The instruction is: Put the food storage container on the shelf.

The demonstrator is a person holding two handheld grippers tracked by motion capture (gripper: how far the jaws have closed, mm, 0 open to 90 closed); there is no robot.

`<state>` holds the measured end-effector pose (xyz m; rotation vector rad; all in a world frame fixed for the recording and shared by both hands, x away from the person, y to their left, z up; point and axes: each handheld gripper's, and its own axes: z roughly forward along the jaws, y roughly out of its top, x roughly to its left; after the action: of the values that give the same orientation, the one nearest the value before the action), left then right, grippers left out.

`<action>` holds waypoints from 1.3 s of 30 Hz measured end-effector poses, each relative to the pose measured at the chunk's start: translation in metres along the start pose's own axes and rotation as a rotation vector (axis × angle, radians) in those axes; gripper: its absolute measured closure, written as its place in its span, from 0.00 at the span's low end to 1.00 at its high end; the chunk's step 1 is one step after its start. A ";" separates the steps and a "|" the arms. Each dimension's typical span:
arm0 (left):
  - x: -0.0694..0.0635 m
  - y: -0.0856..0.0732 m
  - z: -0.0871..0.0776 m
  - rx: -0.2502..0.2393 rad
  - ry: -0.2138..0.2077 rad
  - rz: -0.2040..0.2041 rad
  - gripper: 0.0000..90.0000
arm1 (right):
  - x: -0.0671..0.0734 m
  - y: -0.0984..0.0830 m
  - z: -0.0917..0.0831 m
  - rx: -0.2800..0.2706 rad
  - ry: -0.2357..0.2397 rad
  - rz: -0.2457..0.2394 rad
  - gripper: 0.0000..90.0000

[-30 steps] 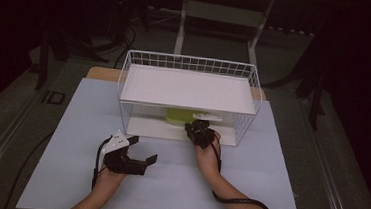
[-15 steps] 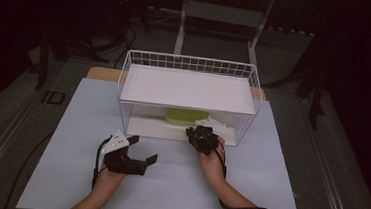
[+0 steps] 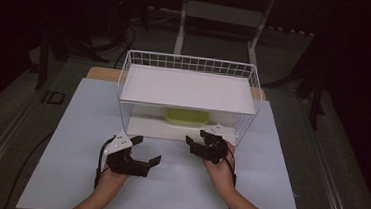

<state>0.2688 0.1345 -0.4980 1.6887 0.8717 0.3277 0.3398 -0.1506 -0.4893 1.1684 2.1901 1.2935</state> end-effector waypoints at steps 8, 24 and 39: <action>-0.001 0.009 0.002 -0.003 -0.045 -0.008 0.01 | 0.000 -0.004 -0.016 -0.008 0.100 -0.024 0.19; -0.024 0.013 -0.005 0.027 -0.164 0.063 0.01 | -0.002 -0.017 -0.065 -0.015 0.160 -0.085 0.19; -0.031 -0.004 -0.011 0.053 -0.183 0.081 0.01 | -0.005 -0.044 -0.086 0.021 0.150 -0.114 0.17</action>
<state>0.2389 0.1212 -0.4912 1.7757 0.6834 0.2021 0.2671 -0.2142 -0.4820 0.9659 2.3443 1.3522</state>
